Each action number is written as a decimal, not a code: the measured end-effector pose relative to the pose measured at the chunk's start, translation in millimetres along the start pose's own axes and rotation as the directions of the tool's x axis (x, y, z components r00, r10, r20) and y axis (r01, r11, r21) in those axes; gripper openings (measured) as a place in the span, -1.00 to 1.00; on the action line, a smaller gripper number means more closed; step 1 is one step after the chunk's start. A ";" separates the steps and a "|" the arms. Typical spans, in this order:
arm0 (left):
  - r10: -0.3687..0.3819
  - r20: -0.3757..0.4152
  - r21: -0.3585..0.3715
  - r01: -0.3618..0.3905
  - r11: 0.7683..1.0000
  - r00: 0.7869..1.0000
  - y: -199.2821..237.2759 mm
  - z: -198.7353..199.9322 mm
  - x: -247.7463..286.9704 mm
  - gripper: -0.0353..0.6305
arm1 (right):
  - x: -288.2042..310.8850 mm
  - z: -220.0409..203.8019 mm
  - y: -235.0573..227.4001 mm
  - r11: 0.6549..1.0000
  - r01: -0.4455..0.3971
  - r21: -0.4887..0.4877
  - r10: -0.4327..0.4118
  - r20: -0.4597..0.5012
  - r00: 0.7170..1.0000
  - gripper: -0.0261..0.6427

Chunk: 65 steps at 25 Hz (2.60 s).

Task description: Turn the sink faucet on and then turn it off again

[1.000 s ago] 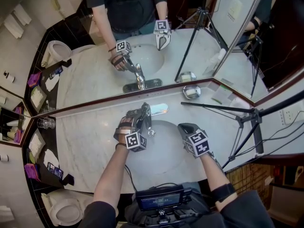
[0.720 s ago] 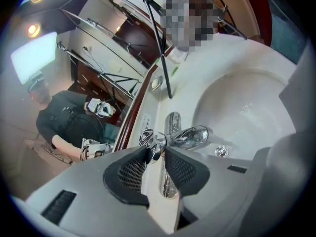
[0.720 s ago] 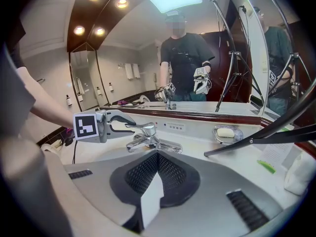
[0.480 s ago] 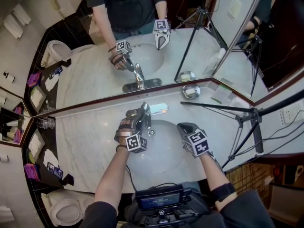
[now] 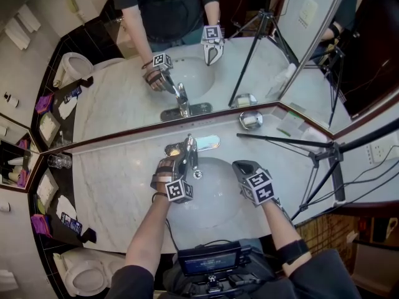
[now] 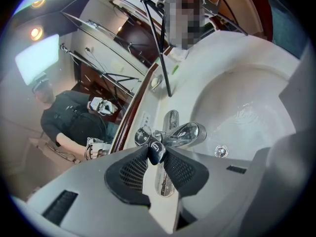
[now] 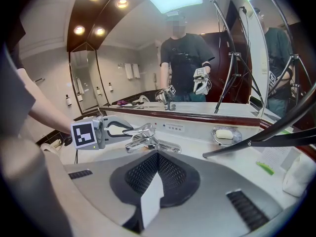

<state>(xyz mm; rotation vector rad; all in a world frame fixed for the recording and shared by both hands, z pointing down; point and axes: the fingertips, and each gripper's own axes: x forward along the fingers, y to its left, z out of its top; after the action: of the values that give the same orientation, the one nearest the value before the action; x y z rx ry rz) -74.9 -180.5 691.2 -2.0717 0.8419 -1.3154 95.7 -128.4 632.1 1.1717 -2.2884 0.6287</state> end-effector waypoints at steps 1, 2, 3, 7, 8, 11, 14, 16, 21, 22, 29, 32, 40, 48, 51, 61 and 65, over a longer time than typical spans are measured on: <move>-0.002 0.000 -0.001 0.002 1.000 1.000 0.1 0.2 0.1 -0.65 | 0.0 0.5 -0.4 1.000 0.000 0.000 0.000 0.001 1.000 -0.86; -0.005 0.000 -0.001 0.005 1.000 1.000 0.0 0.4 0.2 -0.65 | -0.1 0.7 -0.8 1.000 0.000 -0.001 0.000 0.001 1.000 -0.86; -0.012 0.000 0.000 0.012 1.000 1.000 -0.2 0.7 0.4 -0.65 | 0.0 0.6 -1.2 1.000 -0.001 -0.003 0.001 0.001 1.000 -0.86; -0.052 -0.007 -0.014 0.052 0.999 0.999 -0.5 1.6 0.4 -0.65 | 0.5 1.5 0.9 1.000 -0.008 -0.011 0.008 0.003 1.000 -0.86; -0.063 -0.010 -0.030 0.063 0.998 0.998 -0.4 1.7 -0.4 -0.65 | 0.1 1.9 2.4 1.000 -0.011 -0.013 0.011 0.004 1.000 -0.86; -0.084 -0.012 -0.082 0.083 0.993 0.996 2.2 3.1 -6.8 -0.61 | -2.5 3.7 6.3 1.000 -0.017 -0.020 0.018 0.010 1.000 -0.86; -0.092 0.002 -0.119 0.091 0.989 0.996 4.2 5.2 -20.7 -0.61 | -5.5 5.4 11.5 0.999 -0.024 -0.028 0.024 0.020 1.000 -0.86; -0.092 0.010 -0.136 0.093 0.986 0.996 5.4 5.6 -31.6 -0.61 | -6.2 6.8 15.6 0.999 -0.030 -0.034 0.031 0.024 0.999 -0.86; -0.052 0.016 -0.218 0.054 0.975 0.999 17.4 1.2 -61.6 -0.75 | -6.9 11.6 31.1 0.997 -0.055 -0.051 0.057 0.041 0.998 -0.86; -0.039 0.021 -0.248 0.043 0.968 0.999 22.2 0.1 -68.4 -0.80 | -7.3 13.0 34.6 0.997 -0.060 -0.056 0.063 0.044 0.997 -0.86; -0.029 0.155 -0.539 0.109 0.835 0.988 40.6 1.4 -120.4 -0.89 | -13.7 20.6 53.0 0.993 -0.079 -0.088 0.085 0.067 0.994 -0.86; -0.016 0.190 -0.613 0.131 0.779 0.982 40.5 0.6 -137.8 -0.89 | -18.3 20.6 55.3 0.992 -0.080 -0.096 0.087 0.072 0.994 -0.86; 0.112 0.255 -0.873 0.179 0.454 0.960 58.1 -14.5 -185.9 -0.89 | -36.3 20.9 55.2 0.993 -0.061 -0.099 0.071 0.094 0.993 -0.86; 0.135 0.244 -0.903 0.174 0.393 0.960 50.9 -17.4 -206.0 -0.89 | -42.0 16.5 57.0 0.993 -0.063 -0.102 0.073 0.096 0.993 -0.86; 0.139 0.241 -0.904 0.170 0.392 0.960 47.8 -18.8 -209.8 -0.89 | -42.0 17.3 59.2 0.992 -0.067 -0.109 0.077 0.097 0.992 -0.86; 0.208 0.166 -0.923 0.078 0.377 0.964 54.5 -40.1 -230.9 -0.89 | -39.6 15.4 62.8 0.990 -0.073 -0.118 0.085 0.094 0.992 -0.86; 0.239 0.092 -0.932 -0.001 0.362 0.967 56.6 -74.3 -257.1 -0.89 | -41.4 21.0 63.4 0.989 -0.074 -0.126 0.086 0.093 0.992 -0.86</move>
<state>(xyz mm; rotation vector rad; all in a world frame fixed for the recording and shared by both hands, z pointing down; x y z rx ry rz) -239.9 -34.7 528.9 -2.7993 1.9241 -0.4254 59.6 -82.5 579.5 1.0798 -2.4297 0.4614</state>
